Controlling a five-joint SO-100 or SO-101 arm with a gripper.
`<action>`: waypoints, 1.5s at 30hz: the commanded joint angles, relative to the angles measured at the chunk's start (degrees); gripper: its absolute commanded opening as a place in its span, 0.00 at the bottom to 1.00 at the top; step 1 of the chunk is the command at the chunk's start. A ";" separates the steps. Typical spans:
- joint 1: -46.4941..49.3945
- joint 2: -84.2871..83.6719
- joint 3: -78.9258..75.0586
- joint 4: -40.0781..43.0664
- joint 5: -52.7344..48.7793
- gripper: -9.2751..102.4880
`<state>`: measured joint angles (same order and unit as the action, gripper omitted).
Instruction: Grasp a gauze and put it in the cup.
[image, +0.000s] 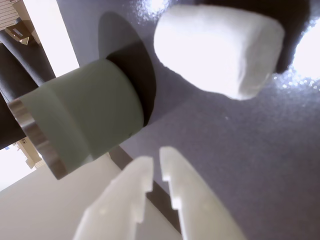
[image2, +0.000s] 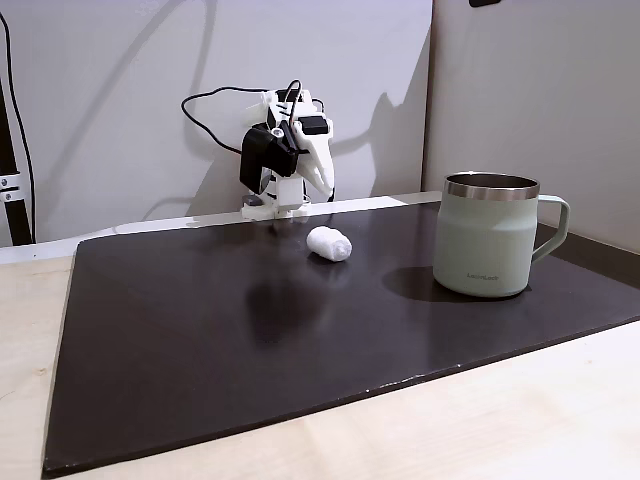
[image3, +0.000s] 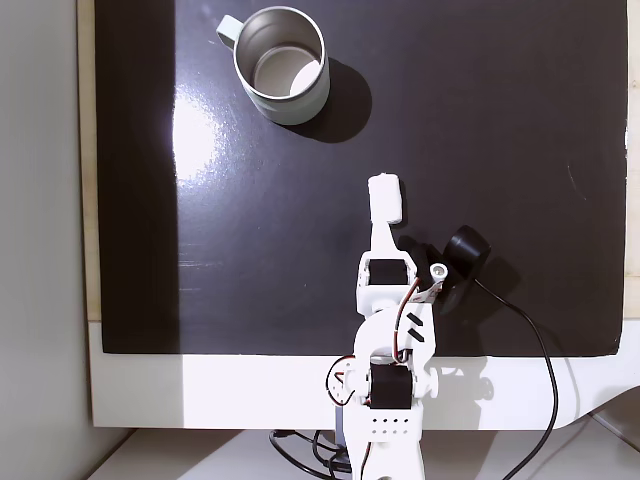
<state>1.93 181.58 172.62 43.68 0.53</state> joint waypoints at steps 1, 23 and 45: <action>-4.48 0.44 -0.53 -1.05 -0.62 0.08; -4.04 0.44 -7.38 7.21 -5.89 0.09; 4.75 -49.48 -55.46 22.85 -65.04 0.24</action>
<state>4.66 135.53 121.82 66.18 -54.49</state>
